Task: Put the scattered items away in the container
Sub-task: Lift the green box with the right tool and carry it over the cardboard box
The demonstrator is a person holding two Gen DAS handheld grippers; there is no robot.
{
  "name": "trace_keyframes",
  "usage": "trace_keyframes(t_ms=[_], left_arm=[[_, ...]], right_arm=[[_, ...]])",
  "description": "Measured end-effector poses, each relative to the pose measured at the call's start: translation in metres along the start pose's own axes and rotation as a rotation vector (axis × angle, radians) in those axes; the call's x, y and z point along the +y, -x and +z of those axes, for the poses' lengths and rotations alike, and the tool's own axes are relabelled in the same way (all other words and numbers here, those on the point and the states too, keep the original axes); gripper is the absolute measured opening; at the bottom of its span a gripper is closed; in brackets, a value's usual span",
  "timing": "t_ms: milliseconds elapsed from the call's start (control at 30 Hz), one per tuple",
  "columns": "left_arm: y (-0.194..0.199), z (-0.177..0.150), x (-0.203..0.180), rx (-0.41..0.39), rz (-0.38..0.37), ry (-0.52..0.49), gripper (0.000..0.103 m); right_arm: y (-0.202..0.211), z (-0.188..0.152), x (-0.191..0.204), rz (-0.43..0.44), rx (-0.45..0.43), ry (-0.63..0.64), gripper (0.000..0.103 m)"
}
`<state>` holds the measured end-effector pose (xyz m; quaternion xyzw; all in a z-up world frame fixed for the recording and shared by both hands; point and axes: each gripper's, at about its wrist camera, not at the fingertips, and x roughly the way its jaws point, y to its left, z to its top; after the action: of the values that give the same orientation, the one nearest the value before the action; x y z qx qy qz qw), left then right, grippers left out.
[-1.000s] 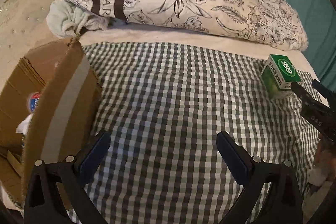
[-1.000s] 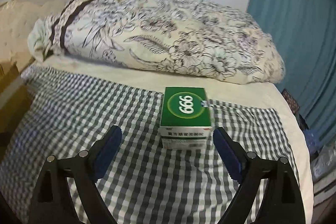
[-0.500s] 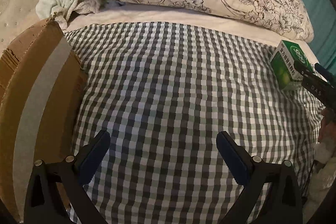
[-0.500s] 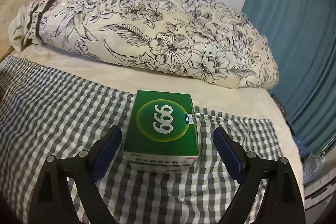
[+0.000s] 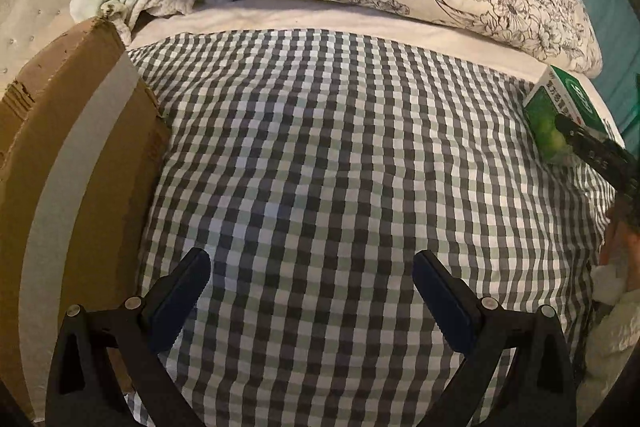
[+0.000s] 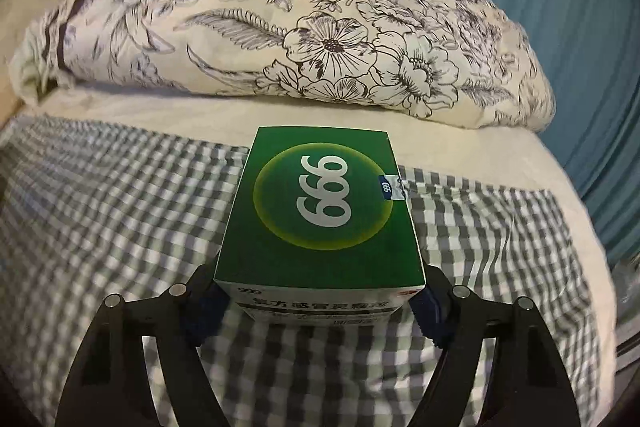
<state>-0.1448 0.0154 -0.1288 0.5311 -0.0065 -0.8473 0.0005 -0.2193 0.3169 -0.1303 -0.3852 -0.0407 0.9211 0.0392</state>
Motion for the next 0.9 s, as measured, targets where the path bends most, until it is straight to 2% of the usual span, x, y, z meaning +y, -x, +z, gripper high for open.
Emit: trace_keyframes(t_ms=[100, 267, 533, 700, 767, 900], left_arm=[[0.007, 0.000, 0.003, -0.017, 0.005, 0.007, 0.103], [0.018, -0.002, 0.008, -0.033, 0.014, 0.021, 0.103], [0.061, -0.006, 0.027, -0.118, 0.047, 0.048, 0.103], [0.101, -0.007, 0.057, -0.196, 0.090, 0.089, 0.103], [0.120, -0.009, 0.077, -0.243, 0.085, 0.126, 0.103], [0.144, -0.016, 0.121, -0.280, 0.142, 0.193, 0.103]], right_arm=[[0.019, -0.001, -0.001, 0.041, -0.017, -0.051, 0.076], [0.065, -0.005, 0.017, 0.066, -0.064, -0.031, 0.076], [0.159, -0.013, 0.075, 0.267, -0.114, 0.060, 0.076], [0.204, -0.012, 0.118, 0.372, -0.158, 0.113, 0.076], [0.223, -0.009, 0.137, 0.406, -0.189, 0.136, 0.076], [0.248, -0.003, 0.170, 0.471, -0.226, 0.174, 0.076]])
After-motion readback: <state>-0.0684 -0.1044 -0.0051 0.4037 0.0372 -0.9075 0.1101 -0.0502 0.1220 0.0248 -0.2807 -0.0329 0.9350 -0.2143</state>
